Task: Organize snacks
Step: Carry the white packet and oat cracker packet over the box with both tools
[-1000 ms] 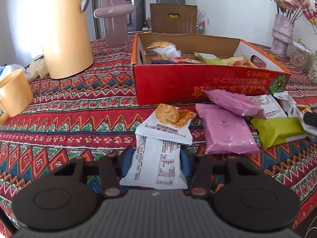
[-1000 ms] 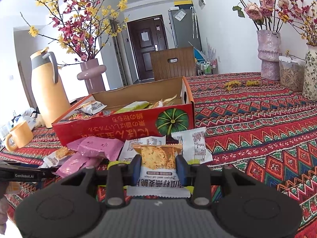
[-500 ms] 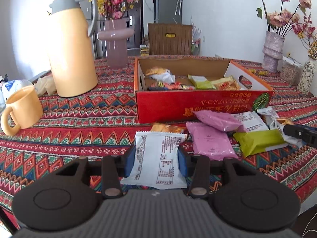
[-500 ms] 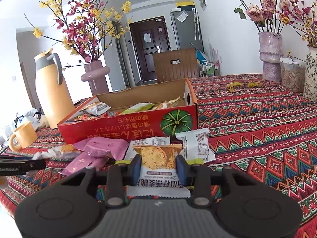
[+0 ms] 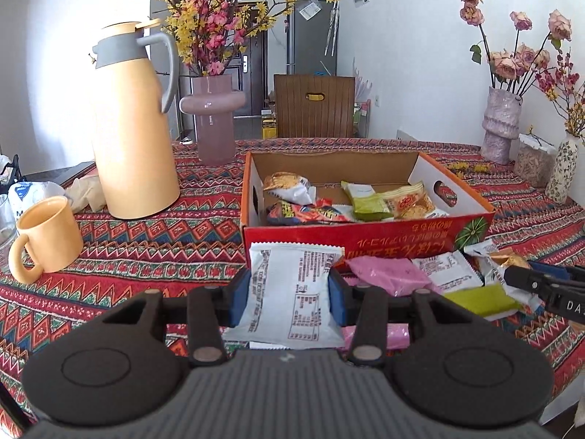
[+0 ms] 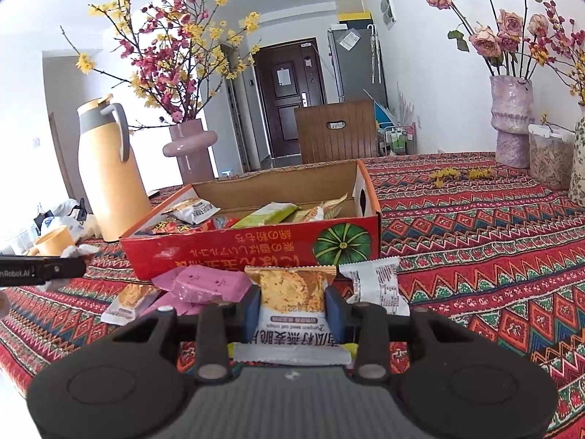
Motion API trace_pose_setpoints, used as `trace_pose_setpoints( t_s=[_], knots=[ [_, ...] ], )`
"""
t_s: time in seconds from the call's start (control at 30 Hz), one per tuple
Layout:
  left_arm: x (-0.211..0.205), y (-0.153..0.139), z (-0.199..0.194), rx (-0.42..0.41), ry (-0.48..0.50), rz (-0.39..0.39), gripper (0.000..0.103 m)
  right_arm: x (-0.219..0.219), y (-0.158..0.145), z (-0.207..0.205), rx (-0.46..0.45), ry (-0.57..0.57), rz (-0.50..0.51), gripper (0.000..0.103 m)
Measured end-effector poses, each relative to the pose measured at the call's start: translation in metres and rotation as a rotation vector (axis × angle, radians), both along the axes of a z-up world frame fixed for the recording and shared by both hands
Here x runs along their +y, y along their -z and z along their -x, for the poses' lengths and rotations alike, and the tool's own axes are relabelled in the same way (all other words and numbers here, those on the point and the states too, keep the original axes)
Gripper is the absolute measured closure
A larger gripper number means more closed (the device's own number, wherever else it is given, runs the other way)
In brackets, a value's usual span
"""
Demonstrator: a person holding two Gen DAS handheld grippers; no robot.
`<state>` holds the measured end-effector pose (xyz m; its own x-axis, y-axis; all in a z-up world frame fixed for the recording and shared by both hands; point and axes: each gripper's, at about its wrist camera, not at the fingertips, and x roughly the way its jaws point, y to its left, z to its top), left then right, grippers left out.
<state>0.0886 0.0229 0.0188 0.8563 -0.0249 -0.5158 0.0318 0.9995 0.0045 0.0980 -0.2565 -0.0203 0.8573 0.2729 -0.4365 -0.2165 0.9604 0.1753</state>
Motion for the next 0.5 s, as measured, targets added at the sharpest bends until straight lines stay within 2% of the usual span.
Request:
trace_pose_setpoints(
  t_s=[0.5],
  knots=[
    [-0.023, -0.026, -0.045, -0.059, 0.018, 0.027, 0.058, 0.001, -0.023, -0.041, -0.052, 0.005, 0.011, 0.066]
  ],
)
